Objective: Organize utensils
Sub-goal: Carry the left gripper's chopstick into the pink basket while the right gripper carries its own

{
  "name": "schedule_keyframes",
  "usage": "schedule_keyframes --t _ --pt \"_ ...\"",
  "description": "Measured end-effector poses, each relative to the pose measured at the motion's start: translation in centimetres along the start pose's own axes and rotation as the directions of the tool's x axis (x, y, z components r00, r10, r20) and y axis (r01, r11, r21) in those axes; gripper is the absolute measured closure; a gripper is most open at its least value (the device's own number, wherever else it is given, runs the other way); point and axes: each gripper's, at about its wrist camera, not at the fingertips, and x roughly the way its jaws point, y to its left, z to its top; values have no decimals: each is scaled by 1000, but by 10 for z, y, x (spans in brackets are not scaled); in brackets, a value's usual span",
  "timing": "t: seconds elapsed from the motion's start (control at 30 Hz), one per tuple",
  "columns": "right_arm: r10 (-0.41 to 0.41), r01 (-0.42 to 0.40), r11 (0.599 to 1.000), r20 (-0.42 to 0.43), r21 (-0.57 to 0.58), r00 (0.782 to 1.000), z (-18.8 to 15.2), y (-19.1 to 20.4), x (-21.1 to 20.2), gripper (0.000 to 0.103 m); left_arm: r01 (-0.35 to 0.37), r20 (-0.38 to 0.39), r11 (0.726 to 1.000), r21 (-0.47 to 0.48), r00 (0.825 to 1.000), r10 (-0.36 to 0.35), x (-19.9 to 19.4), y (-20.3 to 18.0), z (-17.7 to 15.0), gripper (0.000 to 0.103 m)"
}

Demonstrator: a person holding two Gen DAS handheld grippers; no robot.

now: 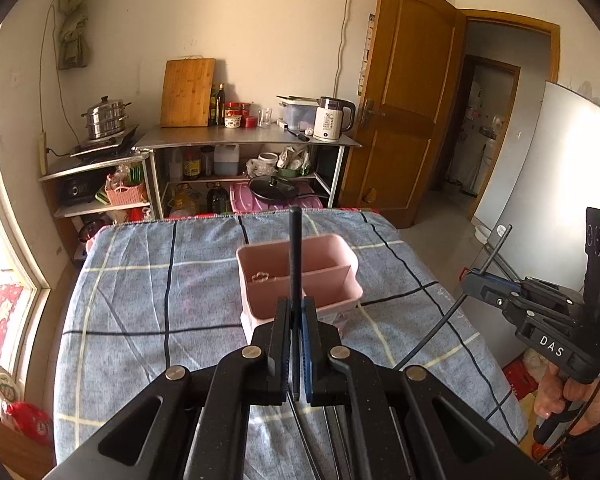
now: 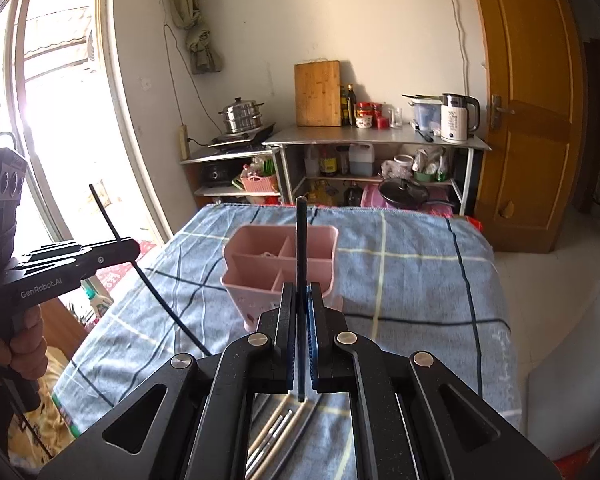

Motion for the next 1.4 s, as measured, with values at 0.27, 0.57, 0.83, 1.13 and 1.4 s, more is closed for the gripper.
schedule_keyframes --t 0.27,0.57,0.83,1.13,1.4 --pt "27 -27 1000 64 -11 998 45 16 8 98 3 45 1000 -18 999 -2 5 14 51 99" --pt "56 -55 998 91 -14 994 75 37 44 98 -10 58 999 -35 998 12 33 29 79 99" --pt "67 -69 997 52 22 996 69 31 81 98 -22 -2 998 -57 1000 22 73 46 69 98" --pt "75 -77 997 114 11 991 97 31 70 98 -17 15 998 -64 1000 18 83 54 77 98" --pt "73 -74 996 20 43 997 70 23 115 98 -17 -43 998 -66 999 15 114 57 61 98"
